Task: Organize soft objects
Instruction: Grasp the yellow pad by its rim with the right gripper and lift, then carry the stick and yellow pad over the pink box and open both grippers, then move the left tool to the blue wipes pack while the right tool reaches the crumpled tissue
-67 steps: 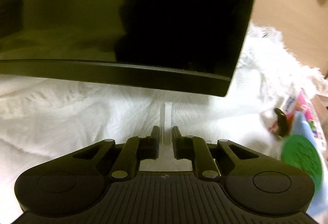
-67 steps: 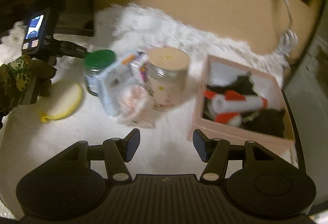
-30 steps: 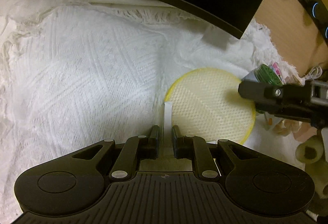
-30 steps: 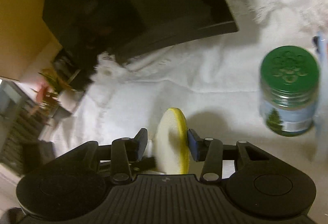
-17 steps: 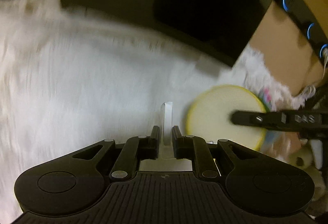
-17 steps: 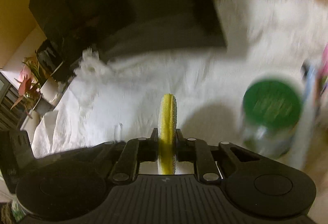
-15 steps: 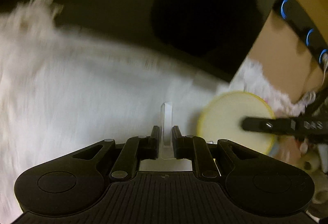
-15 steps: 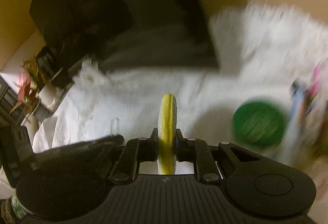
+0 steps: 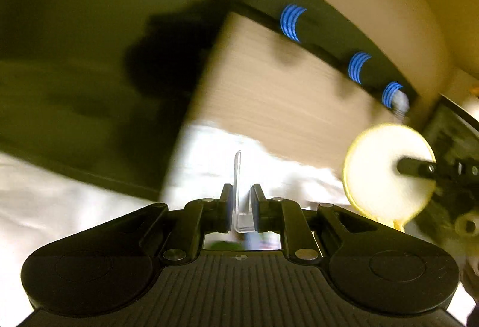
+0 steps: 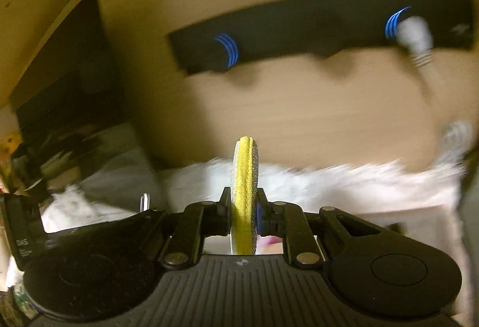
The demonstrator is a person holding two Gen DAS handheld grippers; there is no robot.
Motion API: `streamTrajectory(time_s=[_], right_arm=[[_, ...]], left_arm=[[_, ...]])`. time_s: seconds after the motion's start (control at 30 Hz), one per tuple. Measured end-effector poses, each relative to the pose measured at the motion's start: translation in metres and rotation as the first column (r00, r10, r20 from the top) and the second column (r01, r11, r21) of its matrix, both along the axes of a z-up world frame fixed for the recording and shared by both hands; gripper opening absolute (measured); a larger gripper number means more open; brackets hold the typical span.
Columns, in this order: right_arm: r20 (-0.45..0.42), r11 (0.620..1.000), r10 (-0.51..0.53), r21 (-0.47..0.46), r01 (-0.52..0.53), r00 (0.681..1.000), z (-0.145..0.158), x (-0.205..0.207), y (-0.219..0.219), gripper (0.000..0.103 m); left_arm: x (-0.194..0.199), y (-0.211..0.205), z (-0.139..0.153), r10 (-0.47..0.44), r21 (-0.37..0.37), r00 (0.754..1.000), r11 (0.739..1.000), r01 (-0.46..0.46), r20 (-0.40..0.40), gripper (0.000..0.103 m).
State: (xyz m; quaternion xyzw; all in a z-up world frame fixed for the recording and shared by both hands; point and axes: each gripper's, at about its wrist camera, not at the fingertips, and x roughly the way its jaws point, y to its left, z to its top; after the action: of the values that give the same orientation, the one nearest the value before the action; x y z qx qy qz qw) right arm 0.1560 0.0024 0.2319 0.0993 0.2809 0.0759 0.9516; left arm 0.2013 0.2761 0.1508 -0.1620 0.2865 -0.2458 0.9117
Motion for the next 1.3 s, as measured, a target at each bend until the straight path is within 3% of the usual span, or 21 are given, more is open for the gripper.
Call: streamTrajectory(time_s=[0.2, 0.33, 0.5, 0.53, 0.63, 0.8, 0.97, 1.03, 1.13, 1.2, 1.23, 1.3], right_arm=[[0.067, 0.988, -0.103, -0.109, 0.11, 0.992, 0.017, -0.048, -0.068, 0.014], [0.076, 0.97, -0.191, -0.137, 0.2, 0.979, 0.01, -0.077, -0.109, 0.014], [0.043, 0.964, -0.246, -0.096, 0.249, 0.968, -0.006, -0.095, -0.144, 0.014], [0.036, 0.963, -0.251, -0.09, 0.254, 0.967, -0.01, -0.098, -0.147, 0.014], [0.014, 0.961, -0.266, -0.072, 0.266, 0.964, -0.021, -0.099, -0.152, 0.014], [-0.005, 0.967, -0.253, 0.038, 0.253, 0.968, -0.024, -0.086, -0.159, 0.014], [-0.063, 0.943, -0.214, 0.247, 0.223, 0.975, -0.039, -0.028, -0.154, 0.014], [-0.117, 0.935, -0.215, 0.26, 0.239, 0.969, -0.058, 0.003, -0.145, 0.014], [-0.272, 0.927, -0.207, 0.253, 0.277, 0.94, -0.104, 0.05, -0.135, 0.014], [-0.394, 0.929, -0.186, 0.227, 0.291, 0.9, -0.141, 0.072, -0.131, 0.014], [-0.417, 0.928, -0.185, 0.225, 0.298, 0.89, -0.152, 0.075, -0.131, 0.014], [-0.392, 0.938, -0.197, 0.193, 0.289, 0.899, -0.157, 0.075, -0.13, 0.014]], left_arm=[[0.005, -0.092, 0.0, -0.173, -0.011, 0.985, 0.985, 0.173, -0.03, 0.015], [0.013, -0.155, 0.0, -0.266, -0.018, 0.962, 0.964, 0.266, -0.065, 0.015], [0.036, -0.213, -0.019, -0.297, -0.135, 0.944, 0.951, 0.279, -0.145, 0.017], [0.041, -0.223, -0.026, -0.293, -0.13, 0.942, 0.953, 0.273, -0.165, 0.017], [0.051, -0.247, -0.046, -0.233, -0.025, 0.947, 0.972, 0.233, -0.22, 0.018], [0.029, -0.215, -0.041, -0.187, -0.131, 0.963, 0.978, 0.164, -0.192, 0.019], [-0.031, -0.171, -0.033, -0.174, -0.123, 0.976, 0.98, 0.158, -0.132, 0.019], [-0.056, -0.154, -0.038, -0.163, -0.109, 0.977, 0.983, 0.149, -0.14, 0.019], [-0.088, -0.127, -0.05, -0.109, -0.04, 0.981, 0.994, 0.104, -0.158, 0.019], [-0.107, -0.108, -0.058, -0.059, 0.06, 0.986, 0.996, 0.069, -0.154, 0.019], [-0.114, -0.102, -0.06, -0.033, 0.115, 0.988, 0.992, 0.051, -0.148, 0.019], [-0.126, -0.089, -0.069, 0.018, 0.227, 0.991, 0.974, 0.012, -0.131, 0.019]])
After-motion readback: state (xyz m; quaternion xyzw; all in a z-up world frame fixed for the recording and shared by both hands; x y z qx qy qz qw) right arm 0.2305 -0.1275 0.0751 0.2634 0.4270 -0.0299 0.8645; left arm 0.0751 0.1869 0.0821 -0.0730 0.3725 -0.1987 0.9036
